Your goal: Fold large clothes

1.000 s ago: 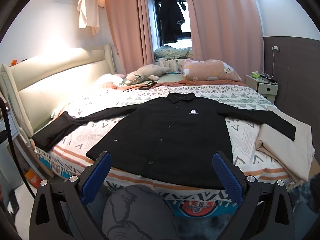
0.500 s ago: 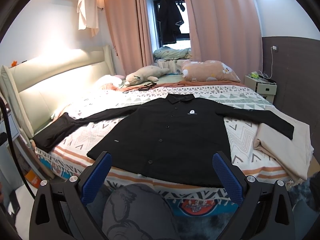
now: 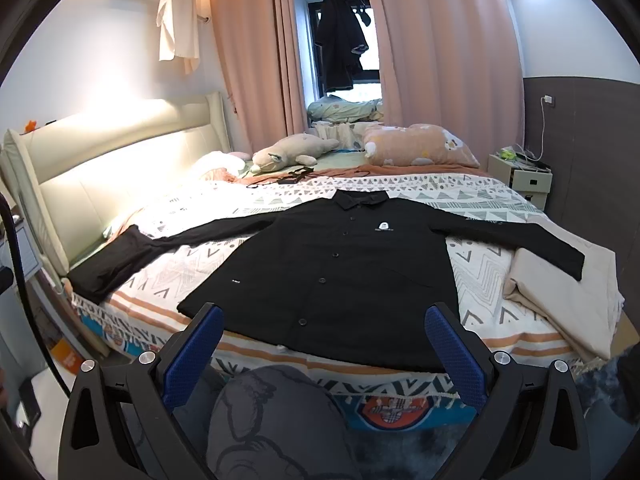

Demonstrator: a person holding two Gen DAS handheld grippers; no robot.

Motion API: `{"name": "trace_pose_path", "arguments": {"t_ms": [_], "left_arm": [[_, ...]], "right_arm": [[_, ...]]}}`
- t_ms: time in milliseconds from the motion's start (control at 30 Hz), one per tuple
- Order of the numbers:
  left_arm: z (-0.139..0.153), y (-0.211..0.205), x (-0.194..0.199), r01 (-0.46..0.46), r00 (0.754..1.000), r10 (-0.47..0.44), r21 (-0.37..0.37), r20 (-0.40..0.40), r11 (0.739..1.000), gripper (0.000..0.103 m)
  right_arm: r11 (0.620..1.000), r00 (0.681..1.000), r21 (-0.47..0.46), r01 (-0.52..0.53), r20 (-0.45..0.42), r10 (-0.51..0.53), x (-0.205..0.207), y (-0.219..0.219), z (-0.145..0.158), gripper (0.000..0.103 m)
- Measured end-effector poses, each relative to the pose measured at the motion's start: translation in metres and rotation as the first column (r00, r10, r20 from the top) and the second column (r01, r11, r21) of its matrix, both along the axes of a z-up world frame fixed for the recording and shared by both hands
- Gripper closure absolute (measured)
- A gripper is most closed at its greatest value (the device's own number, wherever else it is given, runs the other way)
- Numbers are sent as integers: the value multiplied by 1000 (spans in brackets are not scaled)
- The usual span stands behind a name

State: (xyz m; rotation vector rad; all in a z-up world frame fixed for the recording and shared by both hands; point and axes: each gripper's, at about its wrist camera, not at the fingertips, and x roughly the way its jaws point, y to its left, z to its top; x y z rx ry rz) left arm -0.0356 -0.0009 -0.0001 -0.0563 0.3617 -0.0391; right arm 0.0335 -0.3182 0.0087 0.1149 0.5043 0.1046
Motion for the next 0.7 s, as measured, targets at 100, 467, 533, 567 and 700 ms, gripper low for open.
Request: {"name": "trace_pose_path", "arguments": {"t_ms": [100, 467, 533, 567, 700], "left_arm": [[0, 2, -2, 4, 1000, -4, -9, -1, 1000, 0], [3, 5, -7, -8, 1000, 8, -2, 11, 1000, 0], [3, 5, -7, -8, 1000, 8, -3, 9, 1000, 0], [3, 6, -7, -8, 1000, 8, -2, 7, 1000, 0], [4, 9, -7, -10, 1000, 10, -1, 9, 1000, 0]], "right_arm": [[1000, 1000, -6, 1, 3, -1, -1, 0, 1, 2], [999, 999, -32, -5, 44, 7, -10, 12, 11, 2], [999, 999, -39, -11, 48, 13, -11, 15, 13, 2], [999, 999, -39, -12, 50, 14, -12, 16, 13, 2], [999, 999, -41, -3, 47, 5, -12, 17, 14, 2]]}}
